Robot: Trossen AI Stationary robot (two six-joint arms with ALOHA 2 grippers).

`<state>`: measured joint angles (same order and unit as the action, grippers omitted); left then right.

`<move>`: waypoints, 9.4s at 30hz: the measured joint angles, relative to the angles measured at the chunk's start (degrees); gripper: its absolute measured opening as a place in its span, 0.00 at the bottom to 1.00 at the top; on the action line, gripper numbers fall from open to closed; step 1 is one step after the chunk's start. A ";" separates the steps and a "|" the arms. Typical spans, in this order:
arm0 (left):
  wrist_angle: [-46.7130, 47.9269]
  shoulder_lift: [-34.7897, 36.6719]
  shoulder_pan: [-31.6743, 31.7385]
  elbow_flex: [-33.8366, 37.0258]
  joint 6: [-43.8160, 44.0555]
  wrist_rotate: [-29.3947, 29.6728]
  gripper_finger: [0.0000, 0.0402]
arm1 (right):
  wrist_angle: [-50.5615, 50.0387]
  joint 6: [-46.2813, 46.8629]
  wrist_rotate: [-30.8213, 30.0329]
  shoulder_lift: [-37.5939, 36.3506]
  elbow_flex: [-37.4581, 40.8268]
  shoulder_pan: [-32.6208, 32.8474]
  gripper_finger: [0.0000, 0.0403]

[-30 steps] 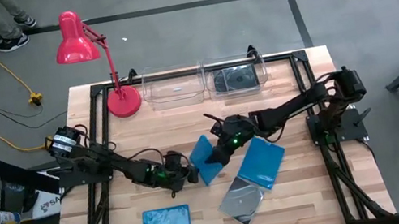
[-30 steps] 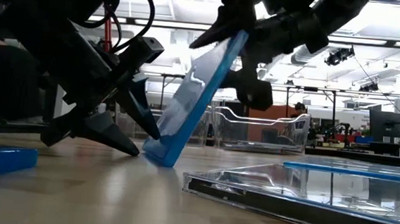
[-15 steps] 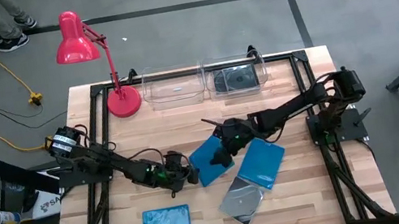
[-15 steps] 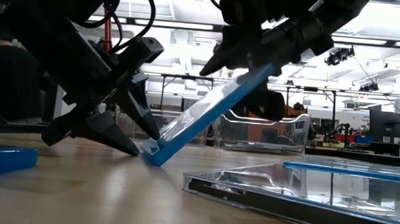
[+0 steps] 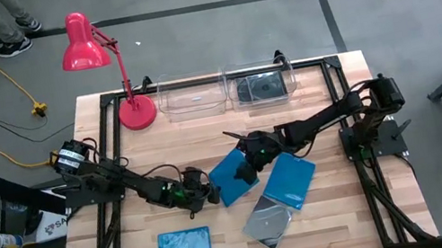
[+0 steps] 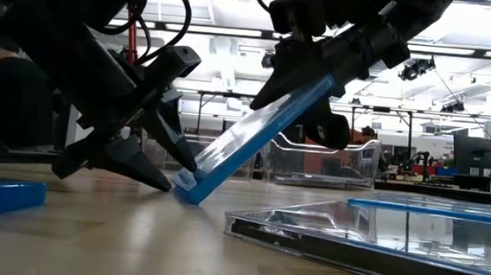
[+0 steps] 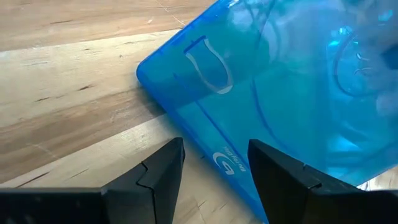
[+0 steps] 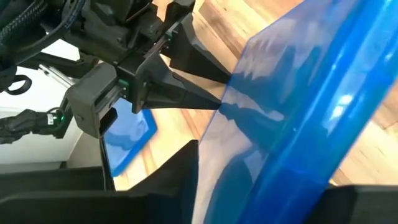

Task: Pick & place jewel cases by type
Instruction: Put the top left blue cd case into the left transparent bin

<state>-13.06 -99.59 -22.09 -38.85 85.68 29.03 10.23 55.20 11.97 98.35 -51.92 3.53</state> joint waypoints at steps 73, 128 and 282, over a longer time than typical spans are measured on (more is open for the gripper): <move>62.30 48.89 -0.04 0.07 -13.41 22.32 0.45 | 26.02 -31.85 -9.55 -33.88 -0.20 0.96 0.00; 76.26 92.00 -0.04 0.07 -46.48 18.06 0.45 | -4.90 -131.74 -35.62 2.18 -68.45 9.66 0.00; 76.64 91.95 -0.07 0.05 -46.48 13.42 0.45 | -29.35 -3.35 23.06 28.00 -52.92 -38.12 0.31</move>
<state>63.57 -7.64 -22.15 -38.80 39.20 42.46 -19.13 51.85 35.03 126.34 -104.84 -34.59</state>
